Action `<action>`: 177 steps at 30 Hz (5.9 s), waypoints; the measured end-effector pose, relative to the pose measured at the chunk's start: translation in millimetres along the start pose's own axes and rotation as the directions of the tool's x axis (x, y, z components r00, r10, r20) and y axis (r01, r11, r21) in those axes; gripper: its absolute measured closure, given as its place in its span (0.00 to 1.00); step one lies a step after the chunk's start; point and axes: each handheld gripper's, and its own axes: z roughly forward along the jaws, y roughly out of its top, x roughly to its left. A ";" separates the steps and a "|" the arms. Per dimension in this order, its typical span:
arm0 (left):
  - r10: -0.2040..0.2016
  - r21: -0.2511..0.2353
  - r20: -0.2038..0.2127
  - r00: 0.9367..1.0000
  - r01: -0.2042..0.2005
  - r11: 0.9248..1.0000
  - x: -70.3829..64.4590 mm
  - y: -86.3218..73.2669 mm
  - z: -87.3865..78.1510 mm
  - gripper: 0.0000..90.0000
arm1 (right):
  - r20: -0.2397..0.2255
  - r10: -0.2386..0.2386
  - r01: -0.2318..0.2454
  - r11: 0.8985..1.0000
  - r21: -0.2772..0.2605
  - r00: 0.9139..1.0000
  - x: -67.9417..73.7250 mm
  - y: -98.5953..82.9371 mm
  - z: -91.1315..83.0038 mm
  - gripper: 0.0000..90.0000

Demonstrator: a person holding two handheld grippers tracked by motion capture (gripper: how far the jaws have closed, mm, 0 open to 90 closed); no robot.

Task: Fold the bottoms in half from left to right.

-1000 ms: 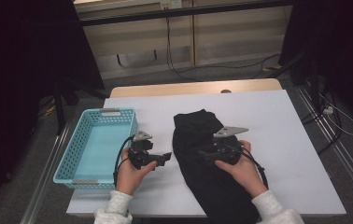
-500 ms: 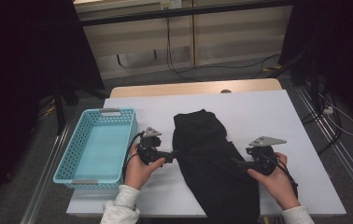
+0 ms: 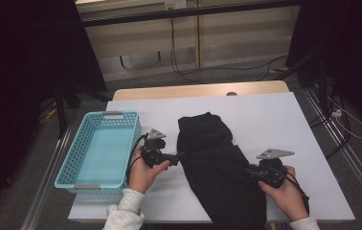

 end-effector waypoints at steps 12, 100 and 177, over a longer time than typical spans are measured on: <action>-0.012 0.001 -0.010 1.000 0.012 1.000 3.8 -2.9 2.2 0.13 | 0.050 0.048 -0.045 0.997 -0.059 0.998 -37.9 5.9 -16.0 0.98; -0.135 0.049 -0.112 0.984 0.141 0.989 22.4 -14.4 17.4 0.92 | 0.098 -0.126 0.127 0.992 -0.002 0.987 20.9 -24.0 -21.2 0.55; -0.151 0.040 -0.094 0.984 0.156 0.987 24.6 -14.1 18.8 0.91 | 0.175 0.087 -0.083 0.996 -0.032 0.981 -52.1 -44.7 -58.7 0.46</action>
